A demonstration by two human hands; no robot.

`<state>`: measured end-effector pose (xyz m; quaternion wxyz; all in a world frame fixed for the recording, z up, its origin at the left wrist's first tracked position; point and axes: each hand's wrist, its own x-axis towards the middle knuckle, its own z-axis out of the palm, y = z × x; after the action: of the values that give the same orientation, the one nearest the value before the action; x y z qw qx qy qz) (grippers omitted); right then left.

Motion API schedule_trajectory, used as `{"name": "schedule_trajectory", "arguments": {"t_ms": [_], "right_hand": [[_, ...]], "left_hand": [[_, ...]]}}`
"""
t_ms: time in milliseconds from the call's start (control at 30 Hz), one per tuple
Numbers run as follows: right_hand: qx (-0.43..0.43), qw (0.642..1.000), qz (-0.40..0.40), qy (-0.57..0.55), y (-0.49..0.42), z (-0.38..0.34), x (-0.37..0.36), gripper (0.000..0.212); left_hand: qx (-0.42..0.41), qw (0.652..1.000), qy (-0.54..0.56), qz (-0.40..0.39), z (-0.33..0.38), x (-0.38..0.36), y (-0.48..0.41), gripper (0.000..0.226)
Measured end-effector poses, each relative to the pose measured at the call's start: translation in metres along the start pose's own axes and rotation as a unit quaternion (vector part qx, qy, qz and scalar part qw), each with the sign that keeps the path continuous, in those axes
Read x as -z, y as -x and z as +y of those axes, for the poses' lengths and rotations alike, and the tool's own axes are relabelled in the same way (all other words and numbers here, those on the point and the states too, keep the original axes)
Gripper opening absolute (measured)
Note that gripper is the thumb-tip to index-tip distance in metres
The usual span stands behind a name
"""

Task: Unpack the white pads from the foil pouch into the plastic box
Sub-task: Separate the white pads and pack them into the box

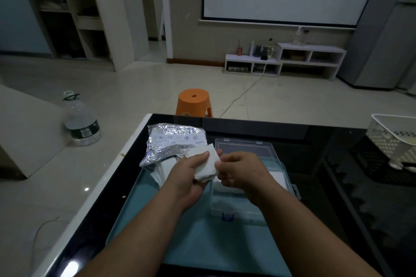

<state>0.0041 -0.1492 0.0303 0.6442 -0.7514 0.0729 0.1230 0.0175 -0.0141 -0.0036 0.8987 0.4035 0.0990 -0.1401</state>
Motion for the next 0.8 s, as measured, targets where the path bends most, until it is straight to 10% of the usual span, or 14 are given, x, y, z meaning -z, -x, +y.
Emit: {"name": "schedule_trajectory", "arguments": {"t_ms": [533, 800], "right_hand": [[0.124, 0.977, 0.07, 0.16, -0.003, 0.0005, 0.0031, 0.022], [0.173, 0.937, -0.07, 0.295, -0.0068, 0.0081, 0.0008, 0.12]], "left_hand": [[0.0, 0.999, 0.046, -0.007, 0.0036, 0.0014, 0.0031, 0.034], [0.034, 0.999, -0.009, -0.033, -0.0035, 0.0026, 0.0019, 0.052]]}}
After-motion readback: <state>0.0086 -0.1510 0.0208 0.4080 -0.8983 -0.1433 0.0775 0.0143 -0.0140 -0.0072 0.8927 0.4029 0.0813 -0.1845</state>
